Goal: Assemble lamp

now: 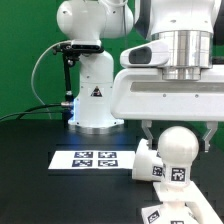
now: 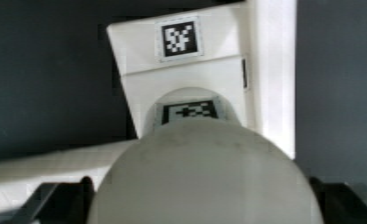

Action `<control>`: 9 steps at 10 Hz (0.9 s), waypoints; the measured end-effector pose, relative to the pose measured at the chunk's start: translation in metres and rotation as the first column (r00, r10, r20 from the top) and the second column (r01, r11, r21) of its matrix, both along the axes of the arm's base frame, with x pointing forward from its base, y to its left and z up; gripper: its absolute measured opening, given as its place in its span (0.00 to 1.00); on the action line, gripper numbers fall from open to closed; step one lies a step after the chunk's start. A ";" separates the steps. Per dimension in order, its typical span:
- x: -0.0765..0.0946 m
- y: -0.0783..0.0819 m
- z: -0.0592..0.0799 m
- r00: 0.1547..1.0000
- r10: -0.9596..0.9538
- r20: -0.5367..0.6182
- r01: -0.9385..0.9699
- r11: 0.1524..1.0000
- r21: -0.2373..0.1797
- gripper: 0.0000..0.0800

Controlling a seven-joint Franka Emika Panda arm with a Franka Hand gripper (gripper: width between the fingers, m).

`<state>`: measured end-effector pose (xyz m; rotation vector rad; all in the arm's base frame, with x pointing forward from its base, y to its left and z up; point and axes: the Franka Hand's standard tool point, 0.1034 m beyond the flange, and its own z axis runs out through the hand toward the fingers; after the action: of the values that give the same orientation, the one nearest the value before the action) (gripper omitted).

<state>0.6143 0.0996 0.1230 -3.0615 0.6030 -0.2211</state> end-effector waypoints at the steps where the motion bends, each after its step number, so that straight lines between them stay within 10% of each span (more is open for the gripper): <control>1: 0.001 -0.001 -0.001 0.990 -0.137 -0.013 0.137 0.990 0.016 0.72; 6: 0.006 -0.006 0.003 0.630 -0.771 -0.095 0.774 0.613 0.159 0.72; 9: 0.005 -0.005 0.001 0.642 -0.761 -0.092 0.764 0.625 0.157 0.81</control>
Offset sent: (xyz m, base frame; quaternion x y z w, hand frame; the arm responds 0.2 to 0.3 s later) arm 0.0177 0.0203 0.0041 -0.0083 -0.0377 0.4696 0.8820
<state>0.6190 0.0941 0.1244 -2.4184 1.7953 -0.1236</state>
